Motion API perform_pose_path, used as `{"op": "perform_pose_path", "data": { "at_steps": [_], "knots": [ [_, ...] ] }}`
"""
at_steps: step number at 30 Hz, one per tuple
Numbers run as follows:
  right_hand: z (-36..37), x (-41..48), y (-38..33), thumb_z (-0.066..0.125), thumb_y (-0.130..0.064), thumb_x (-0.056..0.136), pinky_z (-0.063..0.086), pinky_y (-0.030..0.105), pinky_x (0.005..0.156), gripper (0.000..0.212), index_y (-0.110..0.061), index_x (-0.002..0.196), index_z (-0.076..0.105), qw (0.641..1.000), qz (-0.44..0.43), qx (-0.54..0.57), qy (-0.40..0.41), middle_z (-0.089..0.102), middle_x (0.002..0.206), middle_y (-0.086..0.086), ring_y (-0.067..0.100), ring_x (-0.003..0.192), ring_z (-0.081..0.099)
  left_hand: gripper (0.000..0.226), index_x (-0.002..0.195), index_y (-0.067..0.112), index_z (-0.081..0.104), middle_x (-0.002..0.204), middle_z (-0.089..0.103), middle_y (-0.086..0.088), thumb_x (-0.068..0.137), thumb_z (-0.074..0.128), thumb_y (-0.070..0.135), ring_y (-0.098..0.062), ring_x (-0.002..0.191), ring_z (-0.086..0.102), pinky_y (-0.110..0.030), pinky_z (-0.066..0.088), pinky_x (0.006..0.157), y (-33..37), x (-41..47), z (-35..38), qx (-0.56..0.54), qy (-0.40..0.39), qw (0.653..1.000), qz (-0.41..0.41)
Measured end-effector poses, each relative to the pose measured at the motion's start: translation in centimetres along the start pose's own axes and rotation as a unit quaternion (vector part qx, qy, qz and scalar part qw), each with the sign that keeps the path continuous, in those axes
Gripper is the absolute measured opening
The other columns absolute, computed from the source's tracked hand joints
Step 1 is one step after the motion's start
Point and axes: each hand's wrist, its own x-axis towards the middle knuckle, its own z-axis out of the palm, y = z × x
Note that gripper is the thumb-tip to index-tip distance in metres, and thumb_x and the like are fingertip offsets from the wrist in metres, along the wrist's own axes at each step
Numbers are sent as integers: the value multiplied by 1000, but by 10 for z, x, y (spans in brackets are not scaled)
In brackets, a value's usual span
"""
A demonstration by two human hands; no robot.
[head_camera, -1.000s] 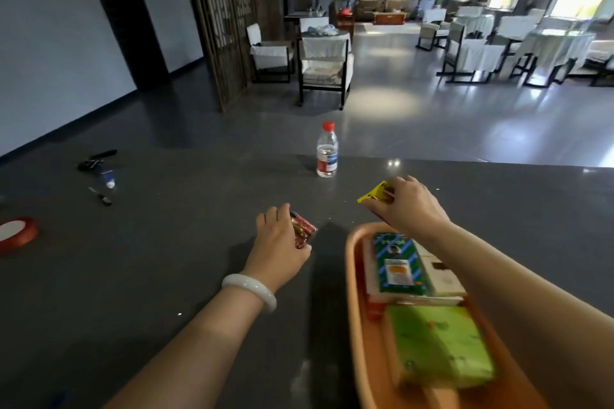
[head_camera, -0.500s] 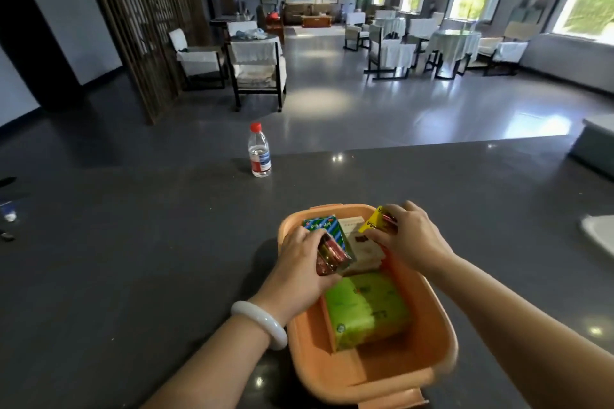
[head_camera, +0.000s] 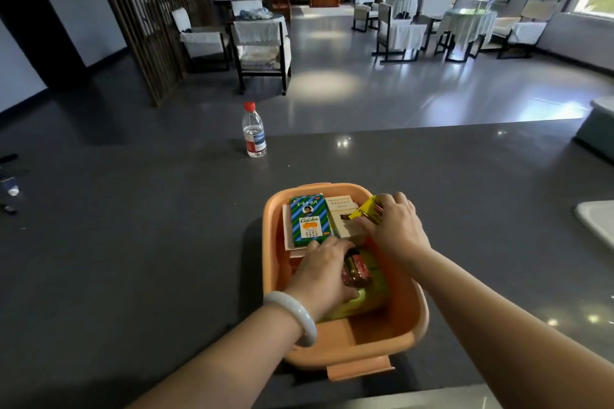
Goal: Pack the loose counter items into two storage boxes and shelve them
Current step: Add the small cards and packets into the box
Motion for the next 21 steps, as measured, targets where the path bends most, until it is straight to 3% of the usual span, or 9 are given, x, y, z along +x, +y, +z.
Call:
{"op": "perform_pose_path", "data": {
  "at_steps": [8, 21],
  "knots": [
    [-8, 12, 16, 66, -59, 79, 43, 35, 84, 58, -16, 116, 55, 999, -21, 27, -25, 45, 104, -1, 22, 109, 48, 63, 125, 20, 49, 126, 43, 2, 73, 84, 25, -19, 122, 44, -32, 38, 106, 22, 13, 28, -51, 42, 995, -68],
    [-3, 17, 19, 66, -61, 79, 45, 34, 83, 63, -17, 121, 53, 998, -36, 38, -35, 46, 108, -1, 19, 107, 48, 61, 123, 29, 42, 129, 48, 11, 76, 82, 28, -10, 123, 45, -33, 41, 107, 27, 11, 33, -106, 64, 988, -93]
  ]
}}
